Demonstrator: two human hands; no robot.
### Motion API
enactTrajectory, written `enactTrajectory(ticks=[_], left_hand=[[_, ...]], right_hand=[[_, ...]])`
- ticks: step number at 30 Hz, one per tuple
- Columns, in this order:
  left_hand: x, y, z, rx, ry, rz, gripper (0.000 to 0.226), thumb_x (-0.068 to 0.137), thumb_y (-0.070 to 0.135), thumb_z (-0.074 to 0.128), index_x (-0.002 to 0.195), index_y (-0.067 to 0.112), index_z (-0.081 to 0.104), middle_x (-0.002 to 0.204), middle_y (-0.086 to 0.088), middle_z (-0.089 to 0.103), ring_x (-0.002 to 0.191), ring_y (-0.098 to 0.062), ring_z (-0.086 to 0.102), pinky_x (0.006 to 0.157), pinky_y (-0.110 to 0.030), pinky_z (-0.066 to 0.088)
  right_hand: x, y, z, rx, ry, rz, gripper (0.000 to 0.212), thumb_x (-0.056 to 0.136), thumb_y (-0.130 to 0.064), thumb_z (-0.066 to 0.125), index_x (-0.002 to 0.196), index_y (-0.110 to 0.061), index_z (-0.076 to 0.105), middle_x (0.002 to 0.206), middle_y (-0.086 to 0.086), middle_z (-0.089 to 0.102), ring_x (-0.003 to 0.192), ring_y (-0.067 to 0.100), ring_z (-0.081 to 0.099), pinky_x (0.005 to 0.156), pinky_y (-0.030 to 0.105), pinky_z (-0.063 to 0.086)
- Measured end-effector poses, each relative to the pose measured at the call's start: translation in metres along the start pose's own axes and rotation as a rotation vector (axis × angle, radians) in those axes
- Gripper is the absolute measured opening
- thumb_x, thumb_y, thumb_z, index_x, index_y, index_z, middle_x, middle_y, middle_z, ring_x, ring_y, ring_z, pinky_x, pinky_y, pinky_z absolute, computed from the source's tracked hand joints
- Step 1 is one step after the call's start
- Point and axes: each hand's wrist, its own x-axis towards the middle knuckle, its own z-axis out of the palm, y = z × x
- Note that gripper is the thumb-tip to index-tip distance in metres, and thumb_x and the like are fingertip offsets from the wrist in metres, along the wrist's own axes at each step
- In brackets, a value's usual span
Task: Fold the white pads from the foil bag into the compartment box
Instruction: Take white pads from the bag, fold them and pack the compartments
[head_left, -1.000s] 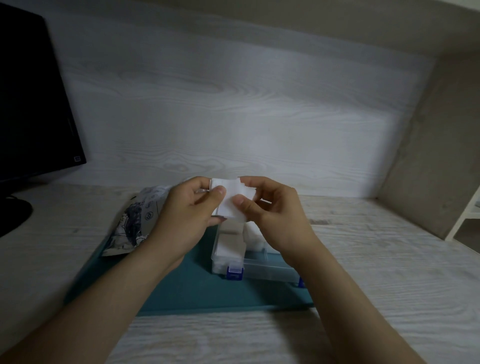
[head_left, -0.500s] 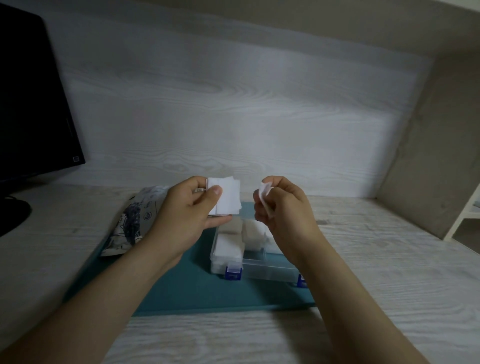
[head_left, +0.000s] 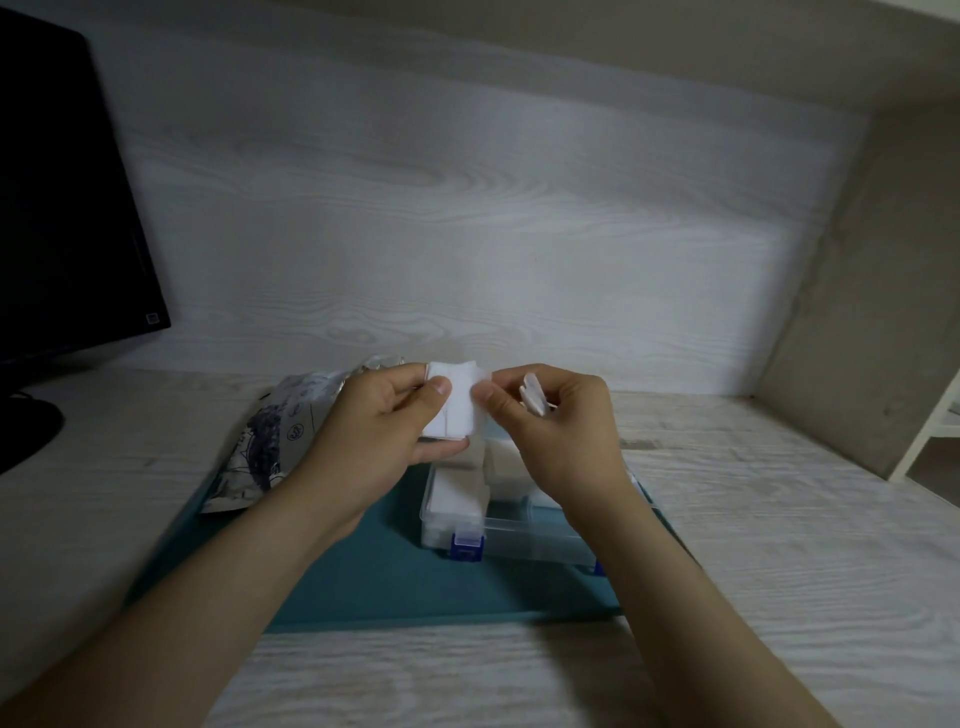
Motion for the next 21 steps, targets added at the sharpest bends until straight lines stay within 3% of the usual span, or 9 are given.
enactTrajectory(ticks=[7,14,21], left_hand=[[0.0019,-0.0008,-0.0036,0.041,-0.002,0.027,0.022,0.109,0.014,0.056,0.112,0.011,0.078,0.110,-0.008,0.079,0.109,-0.017,0.075,0.085,-0.034,0.065],[0.0015,-0.0006,-0.0037,0.050,-0.004,0.013,0.023,0.108,0.014,0.056,0.113,0.009,0.078,0.105,-0.005,0.081,0.106,-0.019,0.077,0.084,-0.036,0.065],[0.0009,-0.0001,-0.0041,0.044,-0.013,-0.001,0.022,0.108,0.015,0.057,0.115,0.012,0.078,0.110,-0.008,0.080,0.107,-0.022,0.077,0.083,-0.033,0.065]], right_hand=[[-0.0006,-0.0010,0.0005,-0.029,0.007,-0.062,0.003,0.088,-0.018,0.085,0.087,-0.017,0.083,0.080,-0.006,0.078,0.078,0.016,0.074,0.079,0.041,0.062],[0.0015,0.0023,0.0005,-0.087,-0.009,-0.142,0.004,0.088,-0.016,0.085,0.092,-0.016,0.084,0.085,-0.011,0.079,0.082,0.009,0.075,0.079,0.035,0.061],[0.0014,0.0010,-0.0011,-0.050,-0.034,-0.092,0.003,0.087,-0.017,0.085,0.090,-0.016,0.084,0.085,-0.008,0.080,0.081,0.012,0.075,0.079,0.035,0.062]])
